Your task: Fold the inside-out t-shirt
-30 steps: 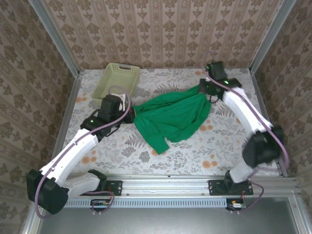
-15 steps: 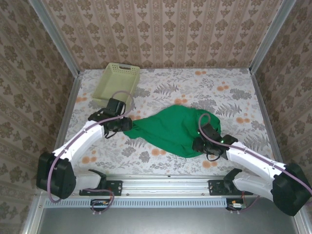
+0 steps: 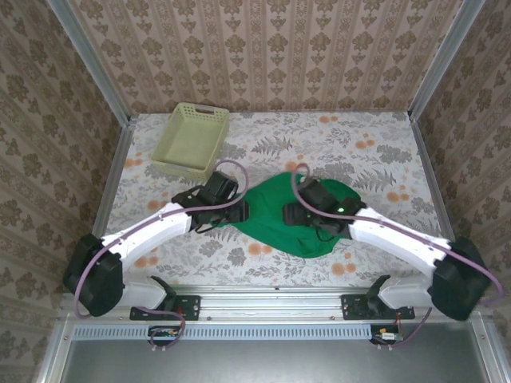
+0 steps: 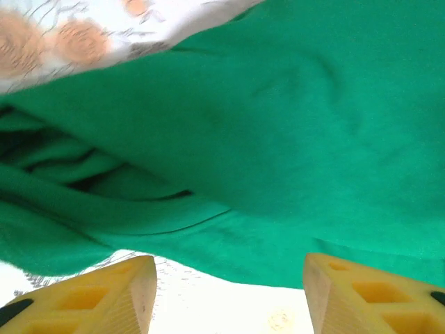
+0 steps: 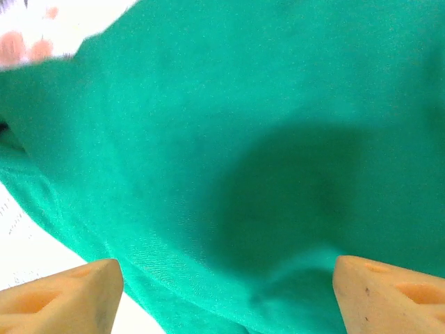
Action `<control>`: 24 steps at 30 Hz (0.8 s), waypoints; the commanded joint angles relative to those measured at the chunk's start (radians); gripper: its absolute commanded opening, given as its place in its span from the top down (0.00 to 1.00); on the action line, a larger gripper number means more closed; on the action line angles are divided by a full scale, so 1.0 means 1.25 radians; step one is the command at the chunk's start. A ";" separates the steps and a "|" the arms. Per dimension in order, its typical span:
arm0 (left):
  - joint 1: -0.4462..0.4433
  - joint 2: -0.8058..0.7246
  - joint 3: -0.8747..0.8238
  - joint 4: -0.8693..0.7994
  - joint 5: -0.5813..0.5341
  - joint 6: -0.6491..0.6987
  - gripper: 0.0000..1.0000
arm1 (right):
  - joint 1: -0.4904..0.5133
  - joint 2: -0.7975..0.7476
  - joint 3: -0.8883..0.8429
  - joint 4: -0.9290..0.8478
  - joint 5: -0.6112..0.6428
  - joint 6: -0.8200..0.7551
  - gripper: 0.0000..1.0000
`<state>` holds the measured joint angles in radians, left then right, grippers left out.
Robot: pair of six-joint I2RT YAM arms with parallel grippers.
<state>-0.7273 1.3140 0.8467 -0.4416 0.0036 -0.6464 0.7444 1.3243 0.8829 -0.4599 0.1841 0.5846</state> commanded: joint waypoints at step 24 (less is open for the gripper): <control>-0.085 0.100 0.074 0.106 0.037 0.064 0.41 | -0.322 0.110 0.152 0.029 -0.147 0.005 1.00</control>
<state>-0.8318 1.3838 0.8761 -0.3191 0.0673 -0.6189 0.3664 1.3914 1.0840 -0.4549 0.1341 0.5797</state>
